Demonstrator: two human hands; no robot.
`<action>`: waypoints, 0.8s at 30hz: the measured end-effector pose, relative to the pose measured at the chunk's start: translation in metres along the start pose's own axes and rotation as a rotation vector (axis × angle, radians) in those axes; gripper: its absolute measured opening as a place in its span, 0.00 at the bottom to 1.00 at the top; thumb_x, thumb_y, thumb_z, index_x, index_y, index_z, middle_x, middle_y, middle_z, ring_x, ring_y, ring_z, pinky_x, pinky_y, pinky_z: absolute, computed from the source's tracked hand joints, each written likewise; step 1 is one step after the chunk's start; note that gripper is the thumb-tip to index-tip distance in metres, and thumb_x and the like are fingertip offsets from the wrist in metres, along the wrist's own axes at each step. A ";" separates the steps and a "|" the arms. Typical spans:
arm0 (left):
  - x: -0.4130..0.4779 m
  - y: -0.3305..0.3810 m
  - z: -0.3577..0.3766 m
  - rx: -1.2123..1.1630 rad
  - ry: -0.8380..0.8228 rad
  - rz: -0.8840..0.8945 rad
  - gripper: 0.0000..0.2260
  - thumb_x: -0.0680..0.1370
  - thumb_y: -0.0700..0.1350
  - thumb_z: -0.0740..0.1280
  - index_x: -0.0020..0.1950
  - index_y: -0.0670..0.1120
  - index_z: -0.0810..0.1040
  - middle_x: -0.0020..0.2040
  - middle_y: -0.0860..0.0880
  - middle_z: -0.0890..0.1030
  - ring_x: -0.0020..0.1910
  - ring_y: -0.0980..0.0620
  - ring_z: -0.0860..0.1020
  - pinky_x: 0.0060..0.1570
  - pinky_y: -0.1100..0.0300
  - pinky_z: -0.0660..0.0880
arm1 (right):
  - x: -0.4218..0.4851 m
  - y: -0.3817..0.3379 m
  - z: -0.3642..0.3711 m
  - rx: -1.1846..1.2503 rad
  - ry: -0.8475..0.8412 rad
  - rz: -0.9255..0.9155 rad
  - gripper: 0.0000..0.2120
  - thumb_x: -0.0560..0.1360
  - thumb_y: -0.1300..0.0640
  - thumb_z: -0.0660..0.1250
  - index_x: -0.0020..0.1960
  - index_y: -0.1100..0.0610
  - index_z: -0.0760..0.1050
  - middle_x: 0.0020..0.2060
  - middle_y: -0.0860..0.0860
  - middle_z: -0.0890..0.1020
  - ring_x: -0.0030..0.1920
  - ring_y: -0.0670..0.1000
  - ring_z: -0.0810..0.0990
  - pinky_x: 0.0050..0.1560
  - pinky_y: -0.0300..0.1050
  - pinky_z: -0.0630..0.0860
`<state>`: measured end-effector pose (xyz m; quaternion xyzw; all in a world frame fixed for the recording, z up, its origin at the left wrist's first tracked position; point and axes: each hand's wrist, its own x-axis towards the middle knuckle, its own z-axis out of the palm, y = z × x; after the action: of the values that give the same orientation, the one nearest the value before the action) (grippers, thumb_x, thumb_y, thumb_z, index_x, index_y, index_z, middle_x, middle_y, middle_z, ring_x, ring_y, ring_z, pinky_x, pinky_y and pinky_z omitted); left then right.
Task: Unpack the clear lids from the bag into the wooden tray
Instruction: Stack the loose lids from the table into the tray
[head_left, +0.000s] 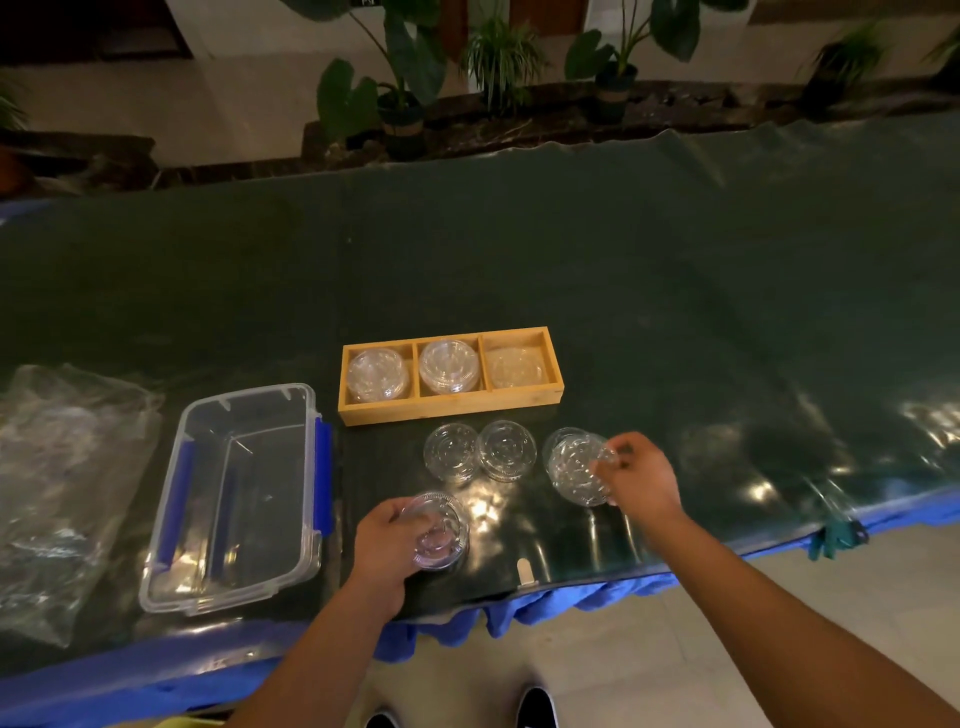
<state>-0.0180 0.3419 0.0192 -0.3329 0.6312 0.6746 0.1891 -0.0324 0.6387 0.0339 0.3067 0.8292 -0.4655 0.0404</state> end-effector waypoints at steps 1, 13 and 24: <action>0.000 -0.001 -0.002 -0.002 0.003 0.001 0.10 0.75 0.34 0.73 0.55 0.42 0.80 0.49 0.38 0.87 0.48 0.36 0.87 0.45 0.47 0.84 | 0.005 -0.001 -0.004 0.048 0.031 0.024 0.12 0.71 0.58 0.76 0.51 0.52 0.76 0.47 0.53 0.84 0.44 0.55 0.84 0.48 0.59 0.83; -0.002 -0.011 -0.005 -0.062 -0.015 -0.020 0.10 0.76 0.32 0.72 0.55 0.42 0.79 0.43 0.42 0.89 0.40 0.43 0.88 0.31 0.58 0.81 | 0.046 -0.006 0.021 -0.404 -0.085 -0.038 0.20 0.72 0.50 0.75 0.60 0.56 0.77 0.59 0.56 0.74 0.47 0.56 0.79 0.50 0.48 0.78; -0.003 -0.011 0.009 -0.060 -0.027 -0.035 0.12 0.75 0.33 0.72 0.56 0.42 0.79 0.43 0.42 0.89 0.40 0.42 0.88 0.28 0.60 0.79 | 0.043 0.006 0.004 0.020 -0.063 0.158 0.15 0.68 0.59 0.78 0.52 0.59 0.77 0.48 0.57 0.83 0.48 0.57 0.84 0.53 0.58 0.83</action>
<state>-0.0106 0.3526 0.0129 -0.3403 0.6019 0.6944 0.1994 -0.0648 0.6579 0.0115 0.3566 0.7960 -0.4787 0.1001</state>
